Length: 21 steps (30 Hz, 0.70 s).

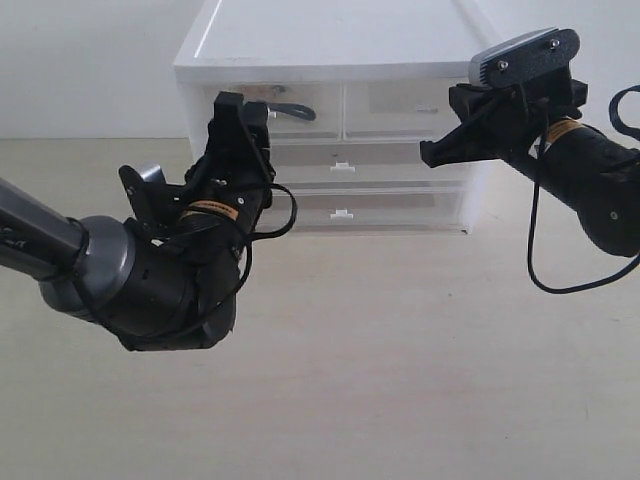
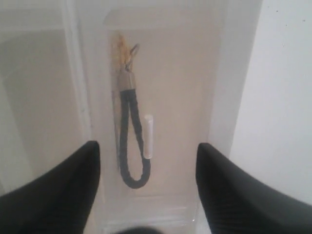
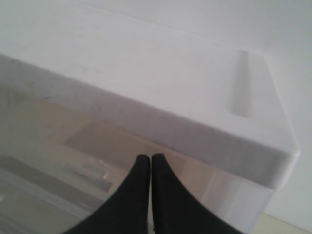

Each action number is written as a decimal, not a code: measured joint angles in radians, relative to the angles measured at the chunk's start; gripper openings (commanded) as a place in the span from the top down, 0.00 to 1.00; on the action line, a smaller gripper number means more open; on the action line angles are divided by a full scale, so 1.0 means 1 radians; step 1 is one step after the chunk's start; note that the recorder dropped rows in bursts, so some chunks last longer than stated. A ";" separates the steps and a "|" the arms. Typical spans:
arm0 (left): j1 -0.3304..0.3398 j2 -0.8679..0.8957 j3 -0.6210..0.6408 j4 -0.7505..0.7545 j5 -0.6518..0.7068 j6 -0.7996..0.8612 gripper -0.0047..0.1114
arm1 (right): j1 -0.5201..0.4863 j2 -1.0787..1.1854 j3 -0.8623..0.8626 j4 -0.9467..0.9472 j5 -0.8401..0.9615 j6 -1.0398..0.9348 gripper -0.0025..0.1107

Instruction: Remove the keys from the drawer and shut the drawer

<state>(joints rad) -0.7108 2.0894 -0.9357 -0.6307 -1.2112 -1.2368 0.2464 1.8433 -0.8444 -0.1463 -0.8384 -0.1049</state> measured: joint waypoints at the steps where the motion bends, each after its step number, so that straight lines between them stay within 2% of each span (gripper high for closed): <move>1: 0.002 0.000 -0.008 -0.002 0.000 0.000 0.48 | 0.000 0.000 0.000 0.000 0.002 0.000 0.98; 21: 0.013 0.008 -0.093 -0.033 0.036 0.037 0.48 | 0.000 0.000 -0.002 -0.002 0.008 0.001 0.98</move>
<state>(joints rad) -0.6980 2.0969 -1.0287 -0.6640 -1.1755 -1.1999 0.2464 1.8433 -0.8466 -0.1480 -0.8304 -0.1041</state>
